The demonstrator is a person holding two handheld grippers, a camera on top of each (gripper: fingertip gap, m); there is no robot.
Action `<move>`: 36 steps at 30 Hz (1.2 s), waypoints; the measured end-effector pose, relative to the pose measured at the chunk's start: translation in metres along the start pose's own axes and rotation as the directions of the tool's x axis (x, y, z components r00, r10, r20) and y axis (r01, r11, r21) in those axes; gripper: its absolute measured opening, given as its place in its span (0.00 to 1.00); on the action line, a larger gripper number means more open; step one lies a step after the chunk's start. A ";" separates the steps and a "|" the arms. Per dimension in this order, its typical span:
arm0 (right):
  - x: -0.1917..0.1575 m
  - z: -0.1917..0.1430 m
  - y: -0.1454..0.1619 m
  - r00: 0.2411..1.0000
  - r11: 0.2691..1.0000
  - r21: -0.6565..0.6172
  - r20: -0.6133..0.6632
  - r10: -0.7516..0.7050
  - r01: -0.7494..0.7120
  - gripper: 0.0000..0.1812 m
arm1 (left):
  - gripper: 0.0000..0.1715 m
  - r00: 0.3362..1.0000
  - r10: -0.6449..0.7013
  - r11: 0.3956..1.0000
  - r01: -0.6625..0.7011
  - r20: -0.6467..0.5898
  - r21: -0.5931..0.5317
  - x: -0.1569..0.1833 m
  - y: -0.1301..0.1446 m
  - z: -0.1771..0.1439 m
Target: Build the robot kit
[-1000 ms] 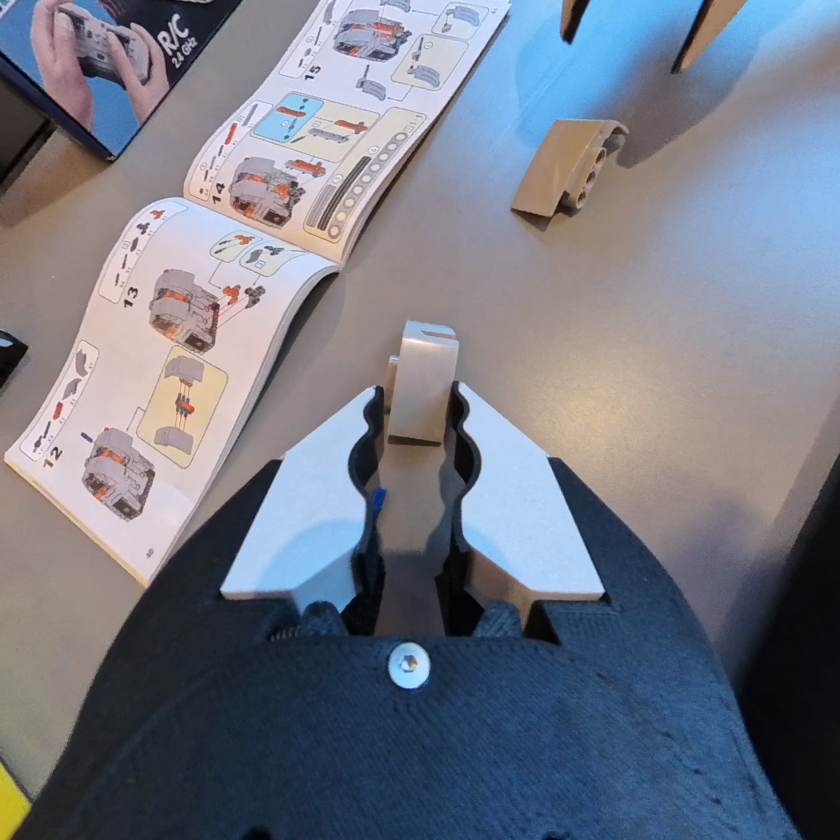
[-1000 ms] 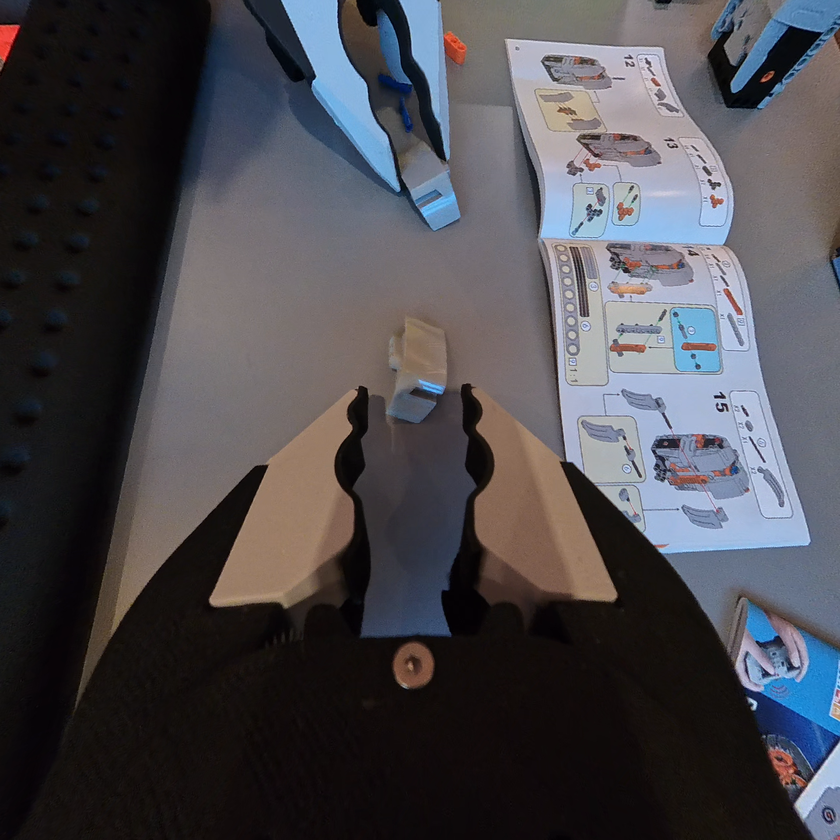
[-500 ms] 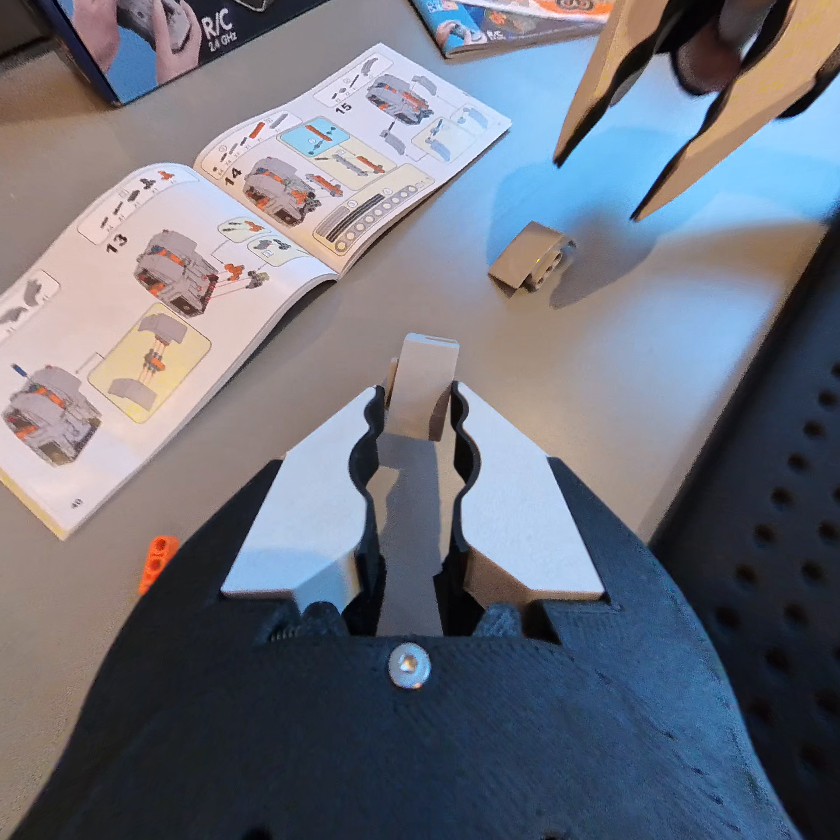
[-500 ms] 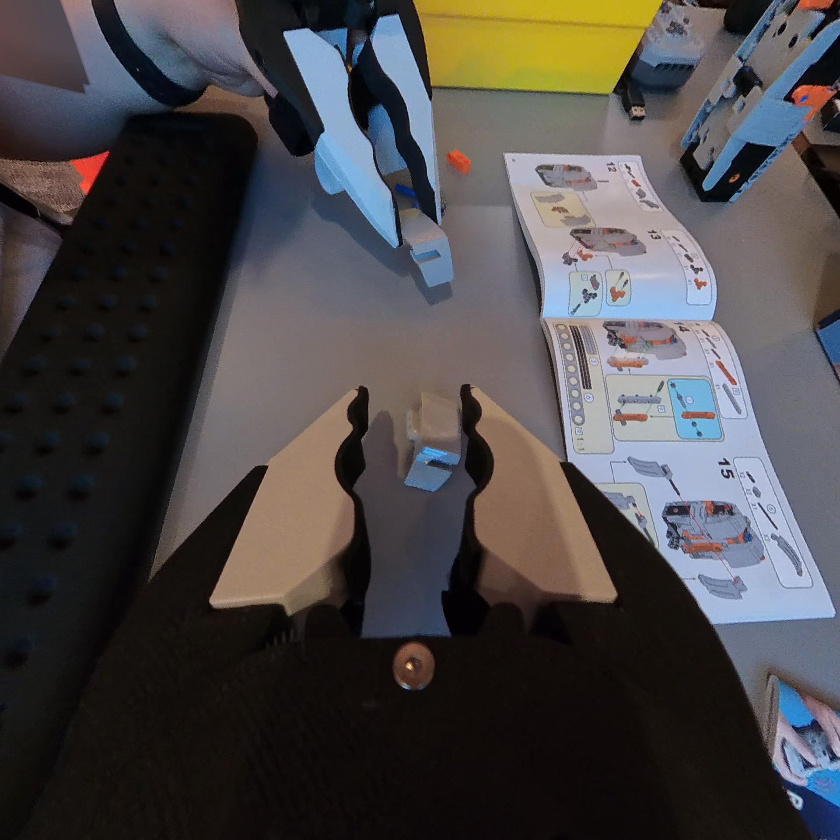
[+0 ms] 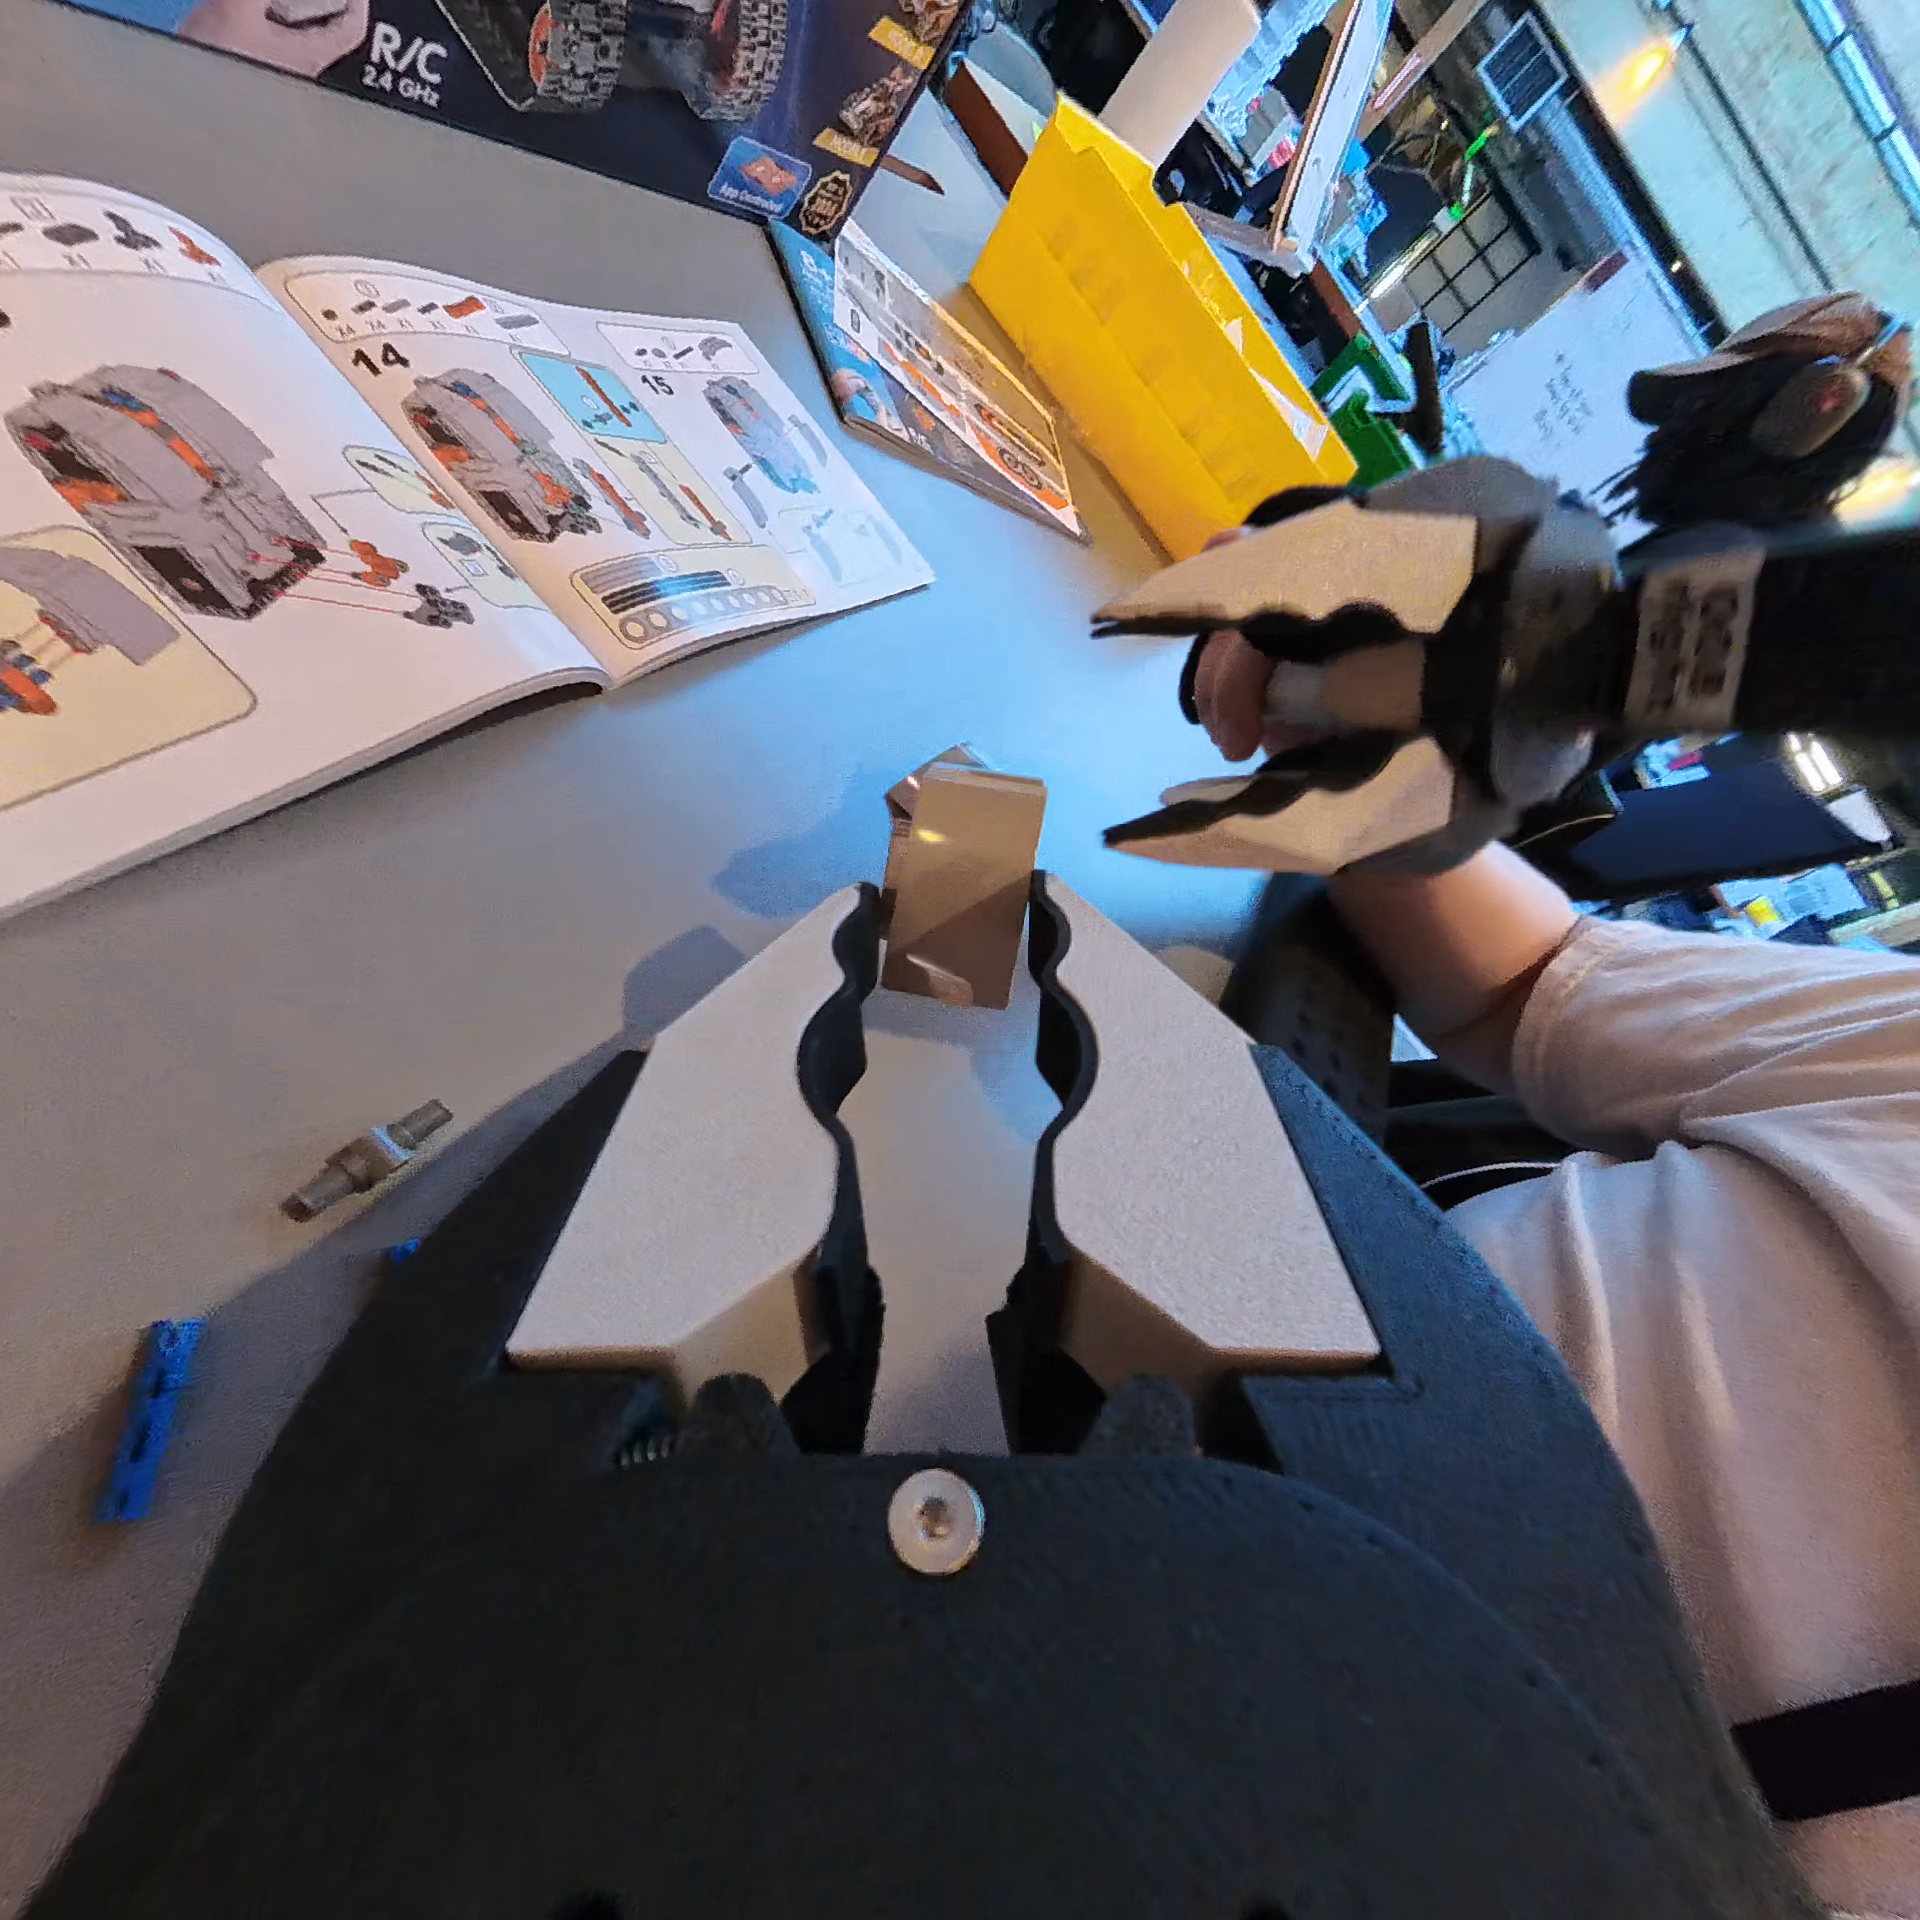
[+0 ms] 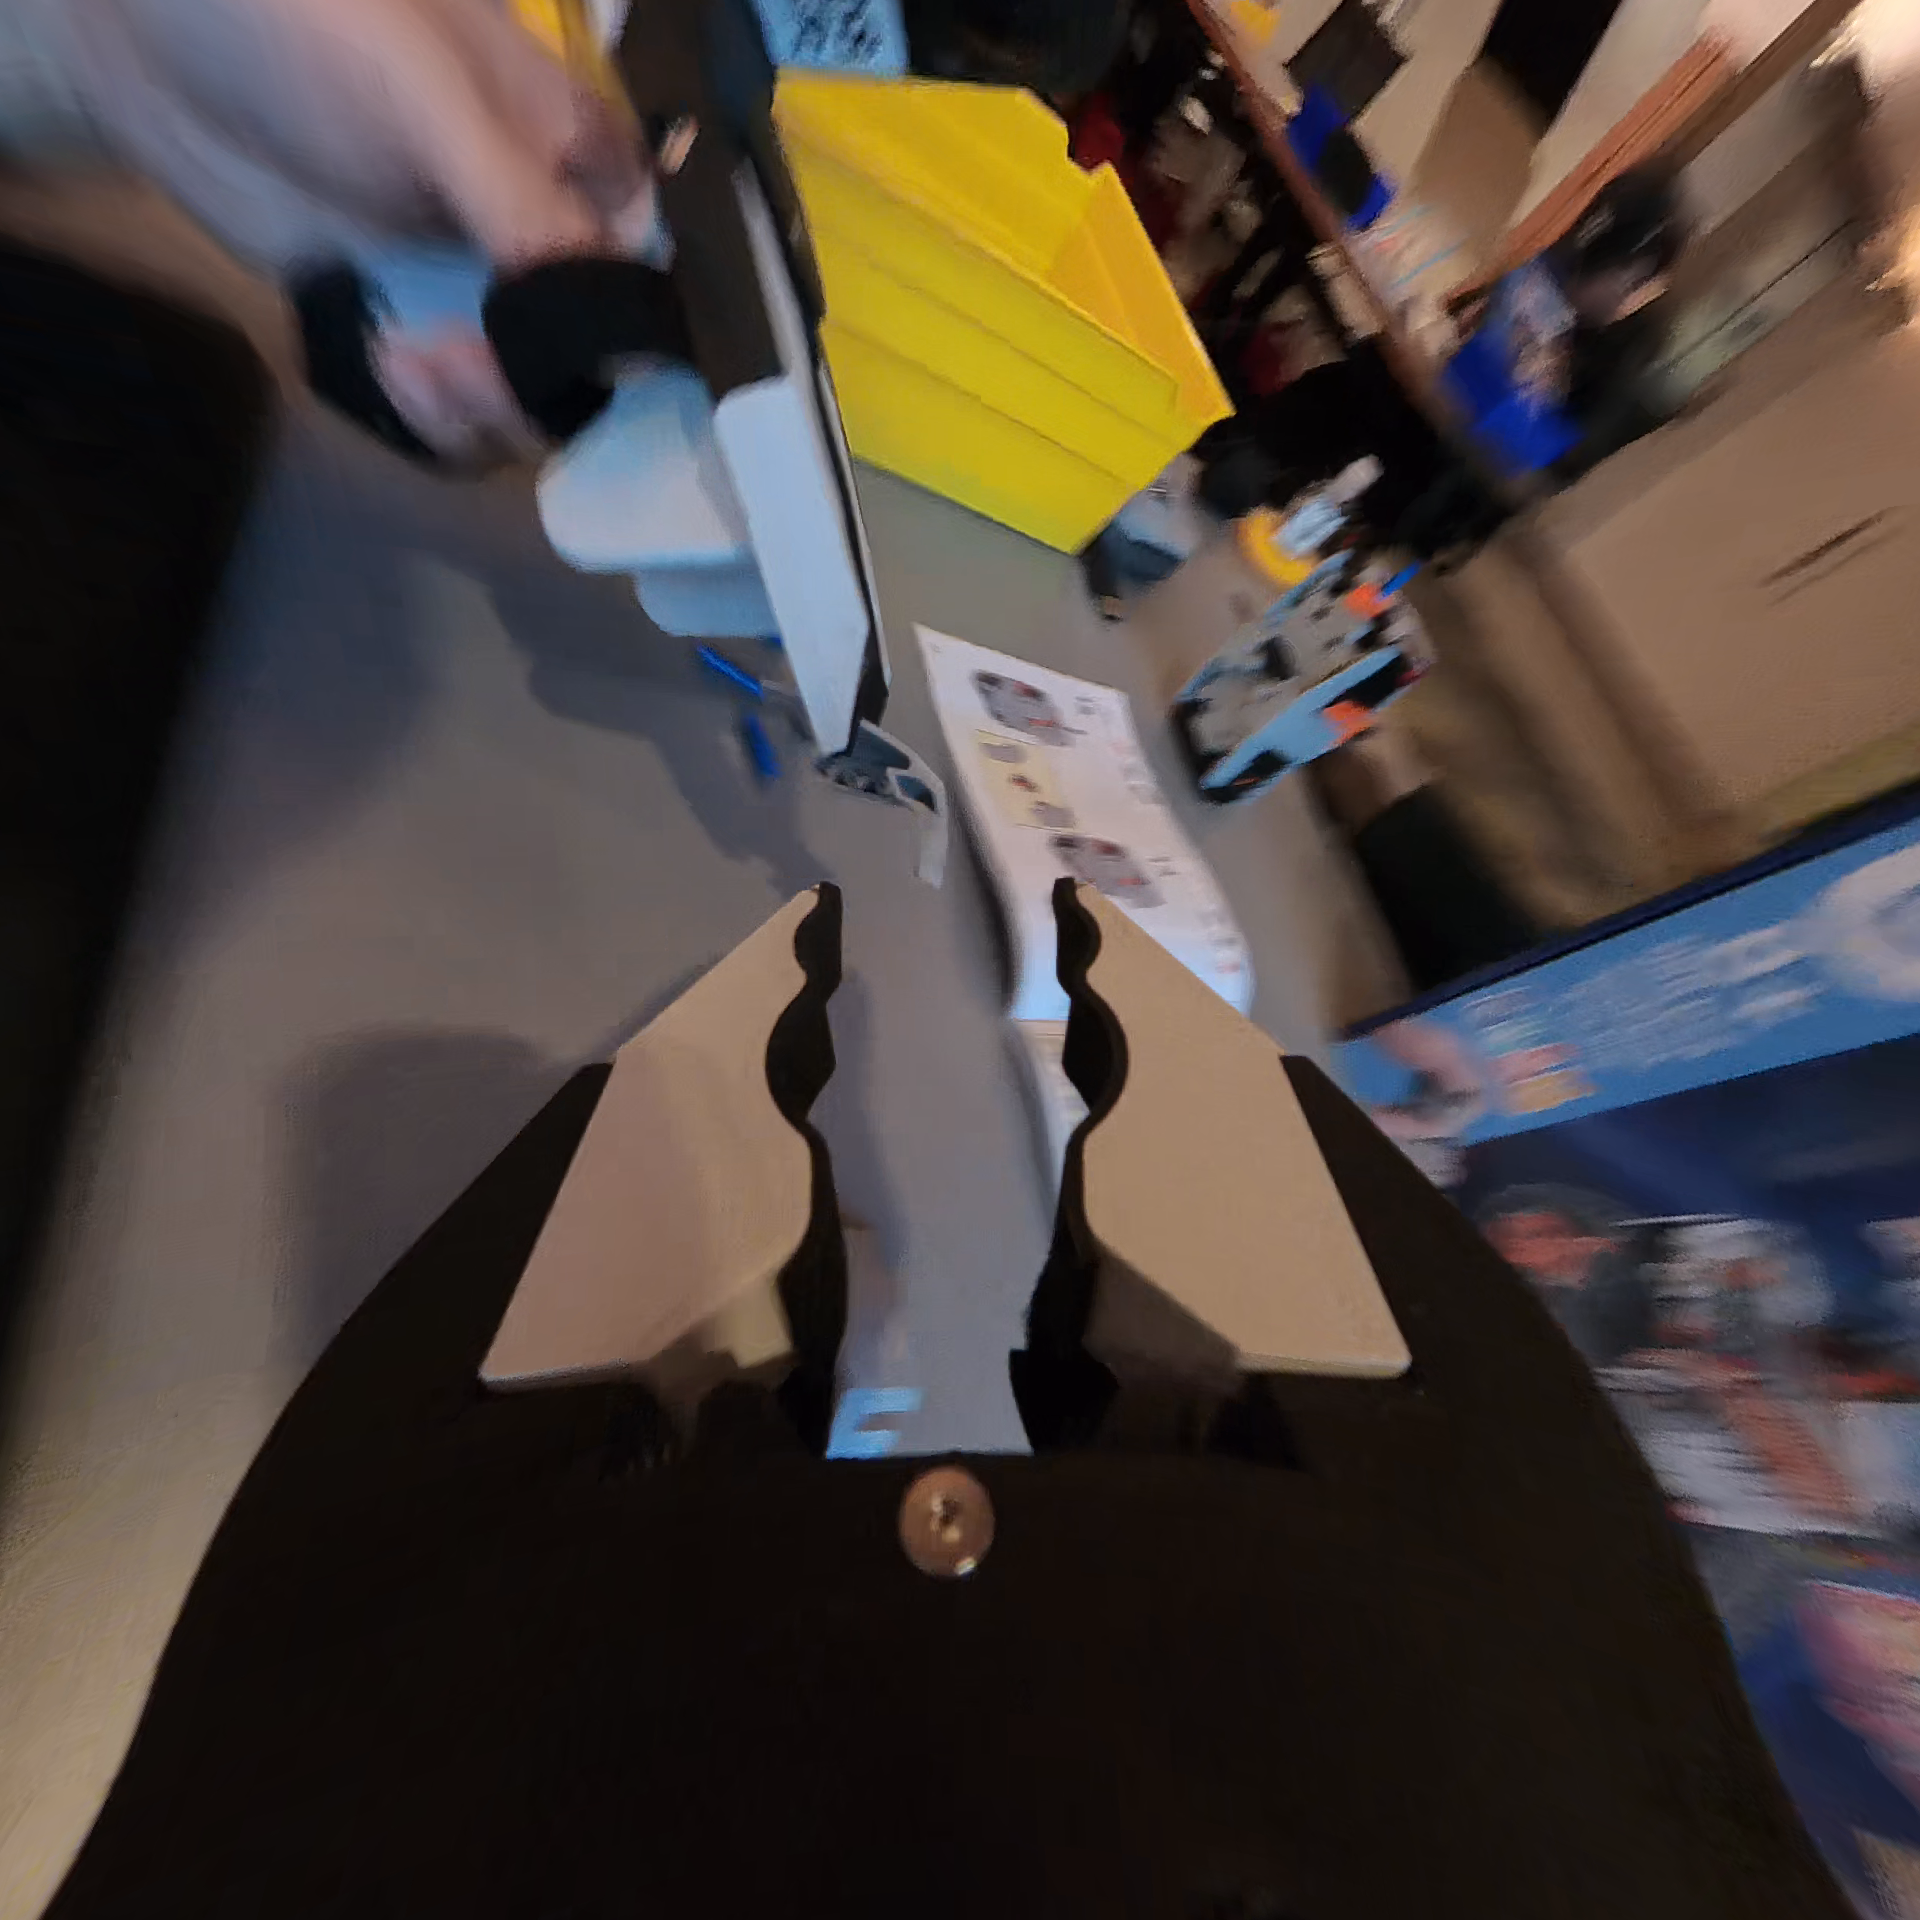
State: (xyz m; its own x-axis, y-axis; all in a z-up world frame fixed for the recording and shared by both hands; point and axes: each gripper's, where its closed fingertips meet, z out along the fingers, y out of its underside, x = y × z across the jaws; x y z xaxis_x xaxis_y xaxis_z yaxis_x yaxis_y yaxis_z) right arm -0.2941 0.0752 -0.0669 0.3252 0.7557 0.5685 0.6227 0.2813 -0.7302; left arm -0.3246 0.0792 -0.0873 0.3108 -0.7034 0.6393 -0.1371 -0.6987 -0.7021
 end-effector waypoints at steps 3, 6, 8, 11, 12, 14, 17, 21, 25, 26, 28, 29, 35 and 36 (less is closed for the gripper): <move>-0.002 0.009 -0.002 0.966 0.972 -0.074 -0.114 -0.231 0.223 0.19 | 0.16 0.997 -0.062 0.998 0.063 -0.036 0.017 0.003 -0.002 0.000; -0.004 0.015 -0.007 0.924 0.937 -0.122 -0.168 -0.344 0.326 0.12 | 0.16 0.995 -0.093 0.995 0.094 -0.046 0.017 0.002 -0.001 0.001; -0.001 0.017 -0.008 0.911 0.930 -0.147 -0.199 -0.361 0.336 0.10 | 0.16 0.994 -0.094 0.995 0.095 -0.055 0.014 0.004 0.000 0.003; -0.002 0.019 -0.008 0.923 0.939 -0.147 -0.190 -0.334 0.310 0.08 | 0.15 0.995 -0.085 0.996 0.086 -0.044 0.009 0.005 0.001 0.005; -0.003 0.020 -0.007 0.924 0.939 -0.148 -0.187 -0.333 0.309 0.07 | 0.15 0.996 -0.083 0.997 0.083 -0.043 0.006 0.006 0.002 0.006; -0.004 0.021 -0.005 0.920 0.933 -0.163 -0.181 -0.347 0.320 0.06 | 0.15 0.997 -0.074 0.997 0.074 -0.031 0.003 0.006 0.003 0.008; -0.005 0.022 -0.003 0.916 0.927 -0.169 -0.174 -0.361 0.334 0.04 | 0.15 0.998 -0.065 0.998 0.065 -0.016 -0.005 0.005 0.005 0.009; -0.007 0.023 -0.001 0.932 0.940 -0.152 -0.154 -0.328 0.306 0.04 | 0.16 0.998 -0.056 0.998 0.056 0.002 -0.013 0.003 0.007 0.010; -0.006 0.024 0.002 0.952 0.958 -0.135 -0.137 -0.273 0.255 0.04 | 0.15 0.999 -0.047 0.999 0.047 0.007 -0.015 0.002 0.008 0.010; -0.006 0.024 0.002 0.954 0.960 -0.131 -0.136 -0.266 0.249 0.04 | 0.15 0.999 -0.046 0.999 0.046 0.005 -0.014 0.002 0.008 0.010; -0.005 0.024 0.002 0.954 0.959 -0.131 -0.138 -0.267 0.250 0.04 | 0.15 0.999 -0.047 0.999 0.047 0.000 -0.015 0.003 0.007 0.010; -0.005 0.024 0.001 0.952 0.958 -0.131 -0.141 -0.273 0.255 0.04 | 0.15 0.999 -0.047 0.999 0.047 -0.002 -0.015 0.003 0.007 0.010; -0.006 0.024 0.003 0.954 0.959 -0.130 -0.132 -0.269 0.253 0.04 | 0.15 0.999 -0.045 0.999 0.045 -0.001 -0.020 0.003 0.008 0.010; -0.006 0.024 0.003 0.954 0.959 -0.129 -0.131 -0.270 0.253 0.04 | 0.15 0.999 -0.044 0.999 0.044 -0.002 -0.020 0.003 0.009 0.010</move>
State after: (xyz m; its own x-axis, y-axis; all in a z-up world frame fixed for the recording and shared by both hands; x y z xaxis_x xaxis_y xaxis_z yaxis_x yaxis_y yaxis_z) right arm -0.3112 0.0855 -0.0810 0.2358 0.5674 0.7889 0.7714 0.3845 -0.5071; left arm -0.3153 0.0728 -0.0949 0.3145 -0.6723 0.6702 -0.1421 -0.7314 -0.6670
